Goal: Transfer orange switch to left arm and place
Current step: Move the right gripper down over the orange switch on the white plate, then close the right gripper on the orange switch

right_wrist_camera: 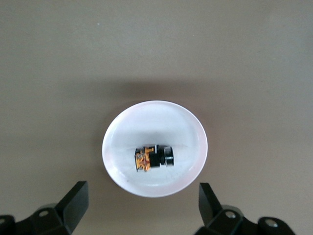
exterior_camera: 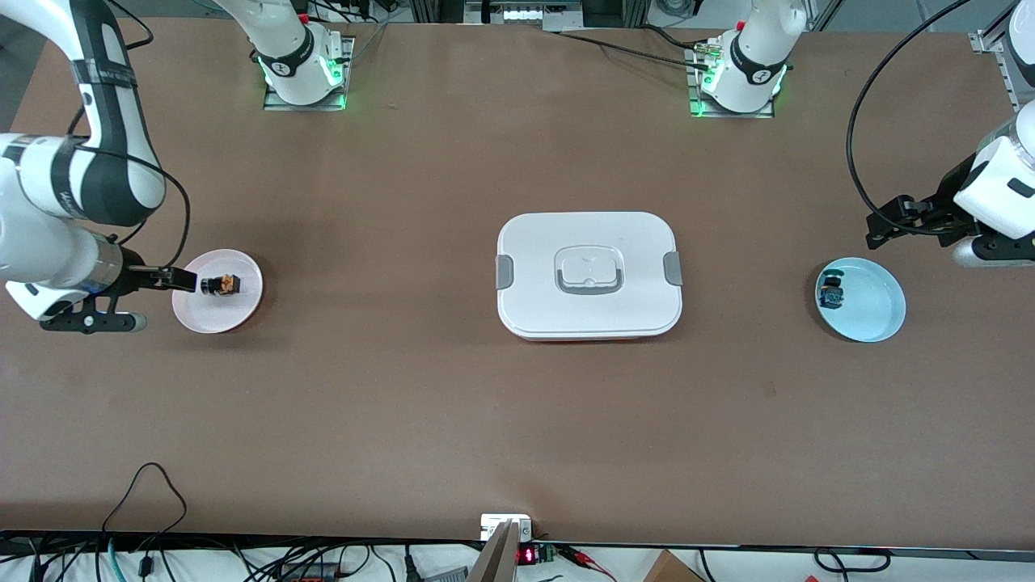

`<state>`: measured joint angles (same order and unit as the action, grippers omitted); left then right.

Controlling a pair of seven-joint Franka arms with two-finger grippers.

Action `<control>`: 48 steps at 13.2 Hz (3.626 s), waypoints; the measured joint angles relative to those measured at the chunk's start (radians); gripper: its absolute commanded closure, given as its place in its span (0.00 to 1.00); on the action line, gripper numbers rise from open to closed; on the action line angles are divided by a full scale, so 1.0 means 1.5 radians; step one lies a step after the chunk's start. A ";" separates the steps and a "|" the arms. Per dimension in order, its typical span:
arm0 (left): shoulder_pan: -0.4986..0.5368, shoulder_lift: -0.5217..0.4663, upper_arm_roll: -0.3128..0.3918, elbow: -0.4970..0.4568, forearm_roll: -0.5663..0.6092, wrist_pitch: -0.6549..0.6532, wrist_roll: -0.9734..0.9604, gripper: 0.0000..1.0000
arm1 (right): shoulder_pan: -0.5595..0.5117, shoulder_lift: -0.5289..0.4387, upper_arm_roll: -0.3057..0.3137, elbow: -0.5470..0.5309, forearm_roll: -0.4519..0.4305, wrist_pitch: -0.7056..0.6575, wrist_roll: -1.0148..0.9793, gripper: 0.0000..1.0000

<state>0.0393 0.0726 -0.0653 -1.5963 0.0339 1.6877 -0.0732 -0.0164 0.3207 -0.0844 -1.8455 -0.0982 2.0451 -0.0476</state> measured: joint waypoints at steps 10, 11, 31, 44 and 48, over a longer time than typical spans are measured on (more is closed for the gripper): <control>0.000 0.000 0.000 0.000 0.000 0.000 0.000 0.00 | -0.022 0.060 0.000 -0.164 0.000 0.252 -0.001 0.00; 0.000 0.000 0.000 0.000 0.000 0.000 0.000 0.00 | -0.025 0.070 0.000 -0.166 0.000 0.260 -0.002 0.00; 0.000 0.000 0.000 0.000 0.000 0.000 0.000 0.00 | -0.037 0.089 0.000 -0.192 -0.001 0.266 -0.082 0.00; 0.000 0.000 0.000 0.000 0.000 0.000 0.000 0.00 | -0.058 0.086 0.003 -0.185 -0.001 0.278 -0.157 0.91; -0.001 0.000 0.000 0.001 0.000 0.000 0.000 0.00 | -0.057 0.043 0.030 -0.141 -0.001 0.215 -0.160 0.91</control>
<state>0.0376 0.0726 -0.0659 -1.5946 0.0339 1.6877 -0.0732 -0.1020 0.3848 -0.0398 -2.0567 -0.1004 2.3672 -0.2880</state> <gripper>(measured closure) 0.000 0.282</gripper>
